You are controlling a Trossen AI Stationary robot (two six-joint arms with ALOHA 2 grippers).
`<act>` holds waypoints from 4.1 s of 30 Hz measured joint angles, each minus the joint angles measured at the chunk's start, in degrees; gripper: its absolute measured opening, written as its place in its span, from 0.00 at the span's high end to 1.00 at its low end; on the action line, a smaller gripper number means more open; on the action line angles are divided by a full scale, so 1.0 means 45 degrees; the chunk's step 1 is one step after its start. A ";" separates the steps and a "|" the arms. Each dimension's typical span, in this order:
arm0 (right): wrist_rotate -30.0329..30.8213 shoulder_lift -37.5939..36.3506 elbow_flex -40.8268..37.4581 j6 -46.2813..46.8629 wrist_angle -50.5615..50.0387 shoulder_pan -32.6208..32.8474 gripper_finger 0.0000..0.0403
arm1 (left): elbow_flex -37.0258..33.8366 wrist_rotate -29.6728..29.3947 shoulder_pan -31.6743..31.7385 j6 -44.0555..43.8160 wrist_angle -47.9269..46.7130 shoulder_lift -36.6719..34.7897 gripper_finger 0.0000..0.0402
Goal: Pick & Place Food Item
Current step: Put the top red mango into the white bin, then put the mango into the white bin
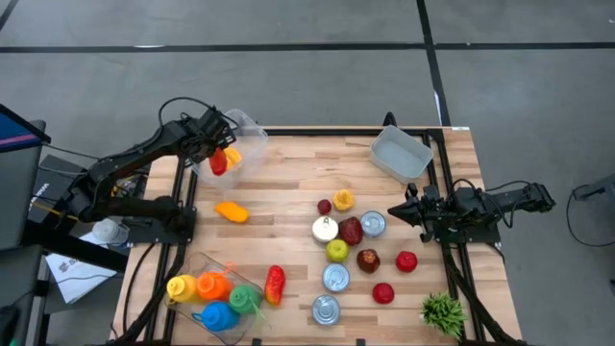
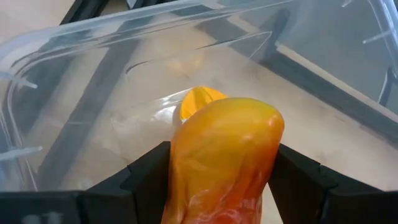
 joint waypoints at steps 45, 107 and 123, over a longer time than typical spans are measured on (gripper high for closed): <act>0.0002 -0.0003 0.0005 0.0005 0.0000 0.0000 0.98 | 0.0989 0.4291 -0.9127 1.2455 0.1052 0.0864 0.27; -0.0001 -0.0003 0.0000 0.0003 0.0000 -0.0002 0.98 | -0.0167 0.4053 -0.9170 1.5637 0.1094 0.5620 0.61; -0.0003 0.0002 0.0000 0.0005 -0.0009 0.0003 0.98 | 0.6691 0.8593 -0.9194 1.2745 0.3904 0.4835 0.61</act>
